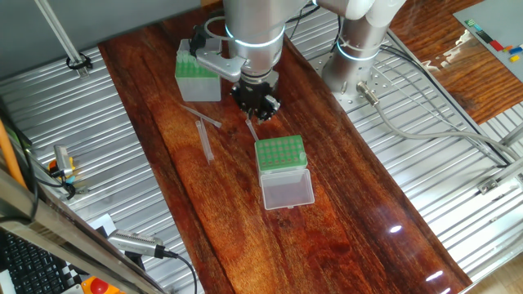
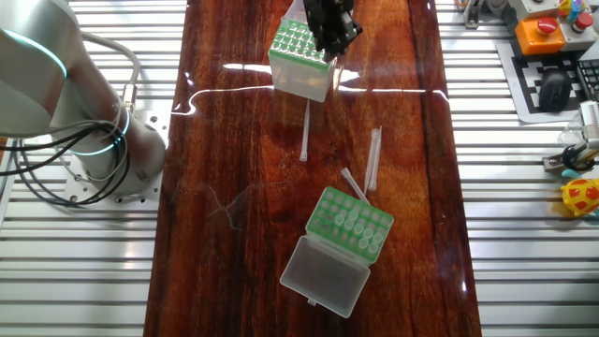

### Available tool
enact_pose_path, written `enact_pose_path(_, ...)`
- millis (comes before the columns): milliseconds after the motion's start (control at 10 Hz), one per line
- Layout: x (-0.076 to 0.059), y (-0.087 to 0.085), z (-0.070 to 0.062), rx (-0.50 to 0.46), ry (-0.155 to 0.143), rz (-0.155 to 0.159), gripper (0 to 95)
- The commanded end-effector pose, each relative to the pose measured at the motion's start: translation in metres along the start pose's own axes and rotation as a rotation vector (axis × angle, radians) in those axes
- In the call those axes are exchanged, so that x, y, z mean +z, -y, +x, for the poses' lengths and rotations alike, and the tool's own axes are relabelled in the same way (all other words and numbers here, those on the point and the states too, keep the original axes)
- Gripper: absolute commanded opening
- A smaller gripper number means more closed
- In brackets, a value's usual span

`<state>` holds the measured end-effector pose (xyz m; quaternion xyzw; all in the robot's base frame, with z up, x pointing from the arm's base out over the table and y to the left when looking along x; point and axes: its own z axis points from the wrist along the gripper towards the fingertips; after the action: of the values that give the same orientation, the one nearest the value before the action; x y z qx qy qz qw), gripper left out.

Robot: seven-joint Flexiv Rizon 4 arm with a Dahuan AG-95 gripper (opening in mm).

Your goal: Transfer all large pipette tips from one holder to another

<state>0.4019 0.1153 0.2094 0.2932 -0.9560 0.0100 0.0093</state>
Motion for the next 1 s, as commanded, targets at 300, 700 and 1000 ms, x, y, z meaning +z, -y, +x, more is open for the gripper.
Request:
enact_pose_path(300, -0.003, -0.077, 0.000, -0.073, 0.000, -0.028, 19.0)
enact_pose_path(700, -0.005, -0.079, 0.002, -0.113, 0.001, -0.007, 19.0)
enact_pose_path(1000, -0.005, -0.079, 0.002, -0.185, -0.003, -0.021, 19.0)
